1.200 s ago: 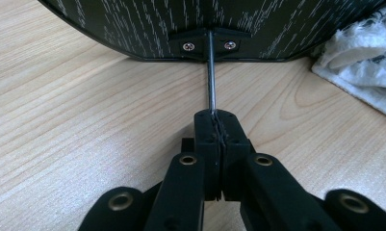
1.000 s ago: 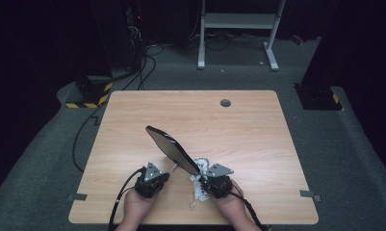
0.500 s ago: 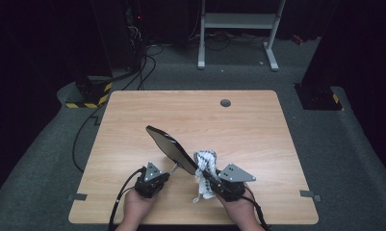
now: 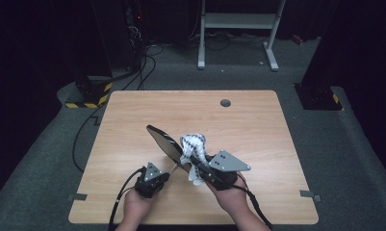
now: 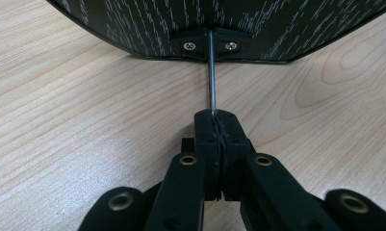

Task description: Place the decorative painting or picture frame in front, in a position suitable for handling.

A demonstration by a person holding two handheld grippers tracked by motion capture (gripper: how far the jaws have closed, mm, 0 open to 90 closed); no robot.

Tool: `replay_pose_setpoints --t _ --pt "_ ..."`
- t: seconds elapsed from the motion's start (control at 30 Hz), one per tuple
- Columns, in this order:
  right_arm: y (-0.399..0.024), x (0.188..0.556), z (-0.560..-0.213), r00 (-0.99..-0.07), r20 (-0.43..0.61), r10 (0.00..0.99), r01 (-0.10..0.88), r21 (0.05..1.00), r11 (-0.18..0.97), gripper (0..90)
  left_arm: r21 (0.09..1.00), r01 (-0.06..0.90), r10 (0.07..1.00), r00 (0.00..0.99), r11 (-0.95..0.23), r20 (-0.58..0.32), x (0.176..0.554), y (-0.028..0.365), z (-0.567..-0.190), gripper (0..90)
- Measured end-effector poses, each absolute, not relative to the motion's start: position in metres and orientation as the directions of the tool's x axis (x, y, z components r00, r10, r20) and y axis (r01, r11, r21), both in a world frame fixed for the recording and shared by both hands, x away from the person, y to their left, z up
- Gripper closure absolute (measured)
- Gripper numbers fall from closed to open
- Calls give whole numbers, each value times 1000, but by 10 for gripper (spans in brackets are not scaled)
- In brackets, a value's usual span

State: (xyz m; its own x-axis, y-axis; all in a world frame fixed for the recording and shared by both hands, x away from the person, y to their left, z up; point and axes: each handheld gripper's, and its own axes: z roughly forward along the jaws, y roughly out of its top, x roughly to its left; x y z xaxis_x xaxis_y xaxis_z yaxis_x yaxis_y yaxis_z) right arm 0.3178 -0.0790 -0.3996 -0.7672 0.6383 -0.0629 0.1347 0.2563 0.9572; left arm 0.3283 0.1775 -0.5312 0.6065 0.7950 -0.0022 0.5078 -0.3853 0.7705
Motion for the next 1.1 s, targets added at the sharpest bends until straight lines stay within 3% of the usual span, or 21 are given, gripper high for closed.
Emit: replay_pose_setpoints --t 0.23,0.67,1.1 --pt "-75 313 -401 -764 -90 638 128 949 287 774 771 509 795 606 -384 -4 328 178 -531 885" --pt "-102 298 -458 -730 -56 681 253 903 346 766 771 507 795 606 -385 -2 328 177 -531 885" --pt "-86 316 -506 -735 -65 675 365 801 475 760 769 507 794 608 -389 0 328 178 -531 885"
